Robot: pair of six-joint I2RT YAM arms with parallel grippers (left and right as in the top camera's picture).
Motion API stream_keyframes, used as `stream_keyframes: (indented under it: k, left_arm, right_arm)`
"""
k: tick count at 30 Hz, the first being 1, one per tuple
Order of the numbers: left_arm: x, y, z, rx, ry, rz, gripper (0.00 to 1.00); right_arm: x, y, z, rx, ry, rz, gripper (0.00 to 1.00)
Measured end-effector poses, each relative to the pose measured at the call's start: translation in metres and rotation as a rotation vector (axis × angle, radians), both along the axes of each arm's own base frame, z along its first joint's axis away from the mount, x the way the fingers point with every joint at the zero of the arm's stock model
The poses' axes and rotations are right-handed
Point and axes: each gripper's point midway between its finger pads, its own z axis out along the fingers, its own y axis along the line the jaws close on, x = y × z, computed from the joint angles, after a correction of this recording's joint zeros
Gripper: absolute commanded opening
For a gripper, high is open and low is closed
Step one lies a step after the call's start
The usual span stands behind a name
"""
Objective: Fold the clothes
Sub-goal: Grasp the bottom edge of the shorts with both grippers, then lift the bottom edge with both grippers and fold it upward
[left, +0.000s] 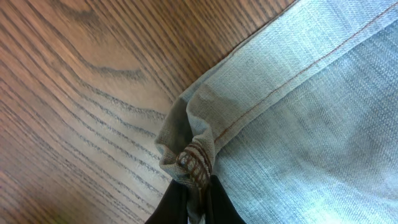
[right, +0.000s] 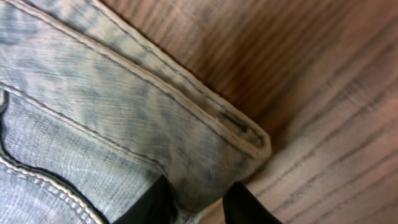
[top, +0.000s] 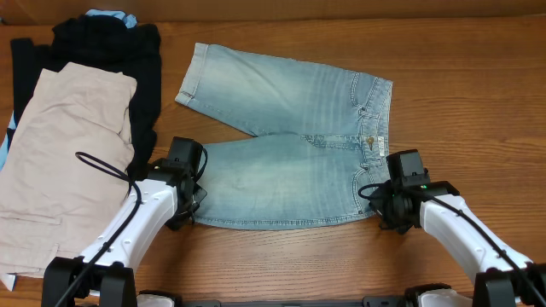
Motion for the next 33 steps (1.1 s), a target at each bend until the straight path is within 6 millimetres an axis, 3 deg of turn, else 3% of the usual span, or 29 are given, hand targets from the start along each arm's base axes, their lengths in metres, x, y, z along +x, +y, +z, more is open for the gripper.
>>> stream_keyframes:
  k: [1, 2, 9, 13, 15, 19, 21, 24, 28, 33]
  left_arm:
    - [0.0, 0.0, 0.0, 0.001, -0.001, 0.0, 0.04]
    - [0.001, 0.0, 0.0, 0.001, -0.002, -0.004, 0.04]
    - [0.005, -0.001, 0.011, 0.01, 0.022, -0.104, 0.04]
    - [0.022, -0.004, 0.043, 0.013, 0.013, -0.163, 0.04]
    - [0.031, -0.006, 0.066, 0.014, 0.0, -0.19, 0.04]
    - [0.049, -0.009, 0.113, 0.016, -0.049, -0.239, 0.04]
    - [0.052, -0.009, 0.135, 0.019, -0.061, -0.265, 0.04]
    - [0.05, -0.009, 0.155, 0.024, -0.055, -0.299, 0.04]
    - [0.043, -0.009, 0.176, 0.023, -0.039, -0.335, 0.04]
    - [0.038, -0.008, 0.182, 0.021, -0.022, -0.359, 0.04]
  right_arm:
    - [0.001, 0.0, 0.0, 0.0, 0.002, 0.0, 0.08]
    - [0.002, 0.001, -0.001, 0.002, 0.001, 0.001, 0.04]
    - [0.0, 0.001, 0.002, 0.001, 0.028, 0.015, 0.04]
    - [-0.019, -0.001, 0.013, -0.008, 0.114, 0.029, 0.04]
    - [-0.023, -0.002, 0.03, -0.01, 0.124, 0.042, 0.04]
    - [-0.013, -0.003, 0.09, -0.006, 0.029, 0.077, 0.04]
    - [-0.012, -0.003, 0.121, -0.003, -0.035, 0.094, 0.04]
    - [-0.02, -0.005, 0.15, -0.002, -0.086, 0.108, 0.04]
    - [-0.052, -0.006, 0.162, 0.007, -0.057, 0.118, 0.04]
    - [-0.075, -0.003, 0.168, 0.04, -0.045, 0.126, 0.1]
